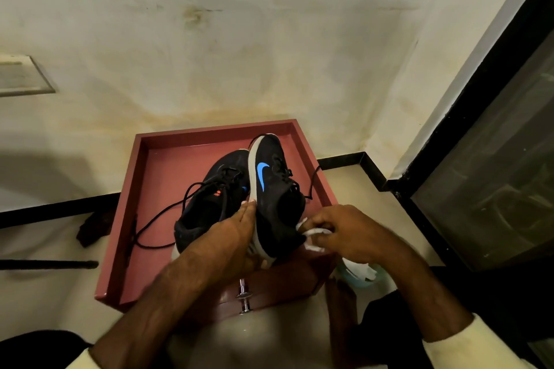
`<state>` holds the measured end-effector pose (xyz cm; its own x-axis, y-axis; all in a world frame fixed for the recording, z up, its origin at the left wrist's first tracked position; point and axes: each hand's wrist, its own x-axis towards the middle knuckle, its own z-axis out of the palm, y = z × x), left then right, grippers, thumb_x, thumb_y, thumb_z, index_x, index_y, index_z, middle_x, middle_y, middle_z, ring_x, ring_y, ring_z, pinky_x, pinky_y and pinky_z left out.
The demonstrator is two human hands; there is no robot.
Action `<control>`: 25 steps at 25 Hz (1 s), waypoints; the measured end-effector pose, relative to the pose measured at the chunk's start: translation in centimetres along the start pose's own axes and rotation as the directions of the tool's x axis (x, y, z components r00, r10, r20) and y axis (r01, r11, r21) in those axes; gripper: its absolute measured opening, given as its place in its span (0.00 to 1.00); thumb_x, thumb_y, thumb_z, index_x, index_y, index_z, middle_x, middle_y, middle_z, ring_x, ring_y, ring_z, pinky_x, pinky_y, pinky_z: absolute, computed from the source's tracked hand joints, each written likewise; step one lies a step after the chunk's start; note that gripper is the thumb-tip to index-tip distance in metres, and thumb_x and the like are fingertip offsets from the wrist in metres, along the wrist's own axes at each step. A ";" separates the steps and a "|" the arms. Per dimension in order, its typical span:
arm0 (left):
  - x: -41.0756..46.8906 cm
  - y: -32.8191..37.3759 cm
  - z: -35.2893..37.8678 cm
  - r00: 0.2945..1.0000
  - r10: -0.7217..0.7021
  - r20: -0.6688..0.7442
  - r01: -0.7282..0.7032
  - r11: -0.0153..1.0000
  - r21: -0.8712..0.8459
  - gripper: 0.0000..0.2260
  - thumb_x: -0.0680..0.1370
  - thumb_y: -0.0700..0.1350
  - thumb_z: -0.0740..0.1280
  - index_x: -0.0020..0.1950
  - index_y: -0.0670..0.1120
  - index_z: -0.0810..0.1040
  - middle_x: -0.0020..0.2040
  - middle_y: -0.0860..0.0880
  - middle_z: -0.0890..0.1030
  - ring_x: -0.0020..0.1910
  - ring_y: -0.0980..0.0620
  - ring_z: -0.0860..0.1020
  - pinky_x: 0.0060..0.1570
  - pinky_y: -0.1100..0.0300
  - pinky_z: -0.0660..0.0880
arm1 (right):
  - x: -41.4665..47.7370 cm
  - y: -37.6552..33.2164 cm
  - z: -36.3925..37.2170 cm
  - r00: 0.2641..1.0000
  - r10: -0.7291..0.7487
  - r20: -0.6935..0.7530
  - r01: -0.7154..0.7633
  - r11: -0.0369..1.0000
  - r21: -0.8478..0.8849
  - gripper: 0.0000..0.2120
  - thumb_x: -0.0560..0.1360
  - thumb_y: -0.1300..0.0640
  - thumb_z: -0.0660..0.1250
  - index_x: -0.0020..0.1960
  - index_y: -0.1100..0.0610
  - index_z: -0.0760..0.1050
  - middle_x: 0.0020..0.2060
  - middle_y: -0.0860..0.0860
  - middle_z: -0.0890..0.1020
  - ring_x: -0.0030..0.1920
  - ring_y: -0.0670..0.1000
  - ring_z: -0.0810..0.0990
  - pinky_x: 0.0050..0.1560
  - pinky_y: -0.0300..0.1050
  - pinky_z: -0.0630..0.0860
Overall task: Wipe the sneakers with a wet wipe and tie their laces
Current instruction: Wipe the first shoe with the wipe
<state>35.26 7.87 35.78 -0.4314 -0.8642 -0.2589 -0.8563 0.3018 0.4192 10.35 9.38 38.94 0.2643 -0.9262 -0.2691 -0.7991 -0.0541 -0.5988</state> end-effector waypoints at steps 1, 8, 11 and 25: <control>0.1 0.1 0.3 0.999 0.010 -0.030 -0.012 0.997 -0.070 0.54 0.72 0.61 0.76 0.84 0.52 0.40 0.84 0.49 0.56 0.79 0.47 0.66 0.76 0.51 0.66 | -0.1 0.0 -0.5 1.000 -0.018 -0.006 0.018 1.000 0.022 0.13 0.79 0.56 0.72 0.63 0.46 0.84 0.52 0.38 0.82 0.52 0.39 0.80 0.52 0.30 0.76; 1.1 0.3 3.0 0.983 0.030 -0.182 -0.091 0.937 -0.337 0.53 0.67 0.64 0.76 0.83 0.57 0.49 0.75 0.57 0.73 0.72 0.56 0.74 0.69 0.59 0.73 | 0.8 0.1 -0.7 0.991 -0.075 -0.109 0.077 0.997 0.017 0.14 0.77 0.59 0.71 0.57 0.43 0.85 0.55 0.44 0.83 0.56 0.42 0.81 0.57 0.33 0.75; 1.3 -0.1 3.3 0.979 0.044 -0.197 -0.110 0.933 -0.342 0.53 0.66 0.65 0.76 0.83 0.59 0.49 0.74 0.58 0.73 0.71 0.58 0.74 0.70 0.57 0.74 | 0.9 -0.1 -1.0 0.992 -0.075 -0.103 0.074 0.997 -0.016 0.13 0.77 0.59 0.70 0.57 0.44 0.86 0.54 0.44 0.83 0.55 0.42 0.81 0.55 0.31 0.73; 1.6 -0.8 3.3 0.991 0.037 -0.132 -0.079 0.940 -0.331 0.44 0.72 0.58 0.76 0.82 0.51 0.57 0.72 0.52 0.76 0.69 0.52 0.76 0.68 0.57 0.75 | 1.3 -1.0 -0.6 0.991 -0.045 -0.130 0.050 0.998 0.038 0.10 0.77 0.58 0.71 0.51 0.44 0.87 0.50 0.41 0.82 0.51 0.41 0.82 0.49 0.30 0.74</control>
<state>34.26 7.58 32.14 -0.4216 -0.8980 -0.1258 -0.6771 0.2195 0.7024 11.21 8.02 39.67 0.2274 -0.9634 -0.1418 -0.7640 -0.0862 -0.6394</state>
